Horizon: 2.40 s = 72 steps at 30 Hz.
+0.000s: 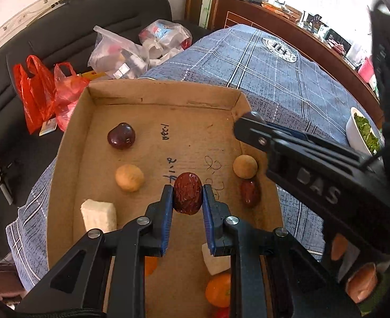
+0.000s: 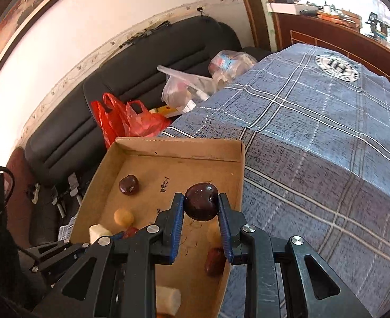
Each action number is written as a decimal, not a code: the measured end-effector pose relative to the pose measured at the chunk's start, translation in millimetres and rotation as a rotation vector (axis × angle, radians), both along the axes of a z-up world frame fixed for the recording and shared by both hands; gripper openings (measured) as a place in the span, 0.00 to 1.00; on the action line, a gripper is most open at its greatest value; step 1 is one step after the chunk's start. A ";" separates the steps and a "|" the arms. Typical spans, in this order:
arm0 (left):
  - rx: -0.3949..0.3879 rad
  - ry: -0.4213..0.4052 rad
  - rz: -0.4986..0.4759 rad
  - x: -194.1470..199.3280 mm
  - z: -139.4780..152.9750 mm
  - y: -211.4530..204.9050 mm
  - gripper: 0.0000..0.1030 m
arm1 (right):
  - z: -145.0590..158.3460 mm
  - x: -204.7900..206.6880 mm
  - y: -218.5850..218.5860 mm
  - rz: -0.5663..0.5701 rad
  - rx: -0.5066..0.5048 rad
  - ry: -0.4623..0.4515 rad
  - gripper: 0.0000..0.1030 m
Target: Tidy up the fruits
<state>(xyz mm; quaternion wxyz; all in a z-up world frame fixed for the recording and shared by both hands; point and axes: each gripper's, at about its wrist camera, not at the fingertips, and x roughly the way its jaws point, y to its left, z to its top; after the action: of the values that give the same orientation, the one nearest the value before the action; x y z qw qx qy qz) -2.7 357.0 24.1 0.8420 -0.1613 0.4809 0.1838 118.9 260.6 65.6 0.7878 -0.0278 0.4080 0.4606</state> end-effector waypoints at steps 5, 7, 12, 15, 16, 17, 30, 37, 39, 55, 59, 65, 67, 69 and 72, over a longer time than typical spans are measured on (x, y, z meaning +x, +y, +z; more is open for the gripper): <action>-0.007 0.017 -0.004 8.5 -6.9 -0.1 0.18 | -7.0 10.8 16.3 0.041 -0.026 0.000 0.25; -0.012 0.021 -0.004 9.9 -8.7 1.1 0.18 | -10.0 13.4 22.6 0.058 -0.036 -0.003 0.25; -0.021 0.049 -0.002 14.5 -16.5 3.9 0.18 | -19.3 16.9 39.2 0.103 -0.069 0.000 0.25; -0.036 0.069 0.002 17.3 -22.2 6.2 0.18 | -24.9 17.3 46.6 0.116 -0.093 0.004 0.25; -0.041 0.074 0.004 17.7 -23.7 7.1 0.18 | -27.0 17.0 48.3 0.120 -0.100 0.005 0.25; -0.043 0.074 0.005 18.1 -23.9 7.3 0.18 | -28.9 16.3 50.1 0.123 -0.108 0.003 0.25; -0.042 0.080 0.021 16.5 -22.8 6.5 0.19 | -31.7 11.3 64.9 0.150 -0.167 -0.043 0.27; -0.042 0.096 0.030 15.5 -21.9 6.5 0.31 | -31.4 4.6 66.5 0.161 -0.189 -0.069 0.34; -0.034 0.098 0.033 12.8 -20.7 6.9 0.31 | -30.9 3.6 66.7 0.158 -0.190 -0.070 0.38; 0.112 0.019 0.020 -53.5 11.8 -25.2 0.43 | -5.1 -31.2 23.9 0.197 -0.086 -0.084 0.61; 0.125 0.002 0.014 -72.5 16.3 -34.4 0.43 | 0.6 -50.6 9.1 0.228 -0.076 -0.111 0.70; 0.135 -0.009 0.015 -93.0 23.4 -48.1 0.43 | 7.6 -77.0 -14.3 0.264 -0.052 -0.128 0.74; 0.142 -0.014 0.008 -100.2 26.3 -53.6 0.43 | 8.8 -84.6 -21.9 0.274 -0.051 -0.135 0.74; 0.154 -0.019 0.005 -107.2 28.3 -58.2 0.43 | 9.9 -90.0 -29.7 0.287 -0.047 -0.139 0.75; 0.163 -0.024 -0.004 -114.6 30.9 -65.6 0.43 | 10.9 -100.8 -41.6 0.306 -0.045 -0.150 0.75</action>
<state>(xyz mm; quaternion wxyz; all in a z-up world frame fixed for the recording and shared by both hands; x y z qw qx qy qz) -117.3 291.4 55.0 0.8584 -0.0934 0.4546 0.2186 18.1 219.0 76.5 0.7359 -0.1415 0.3491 0.5626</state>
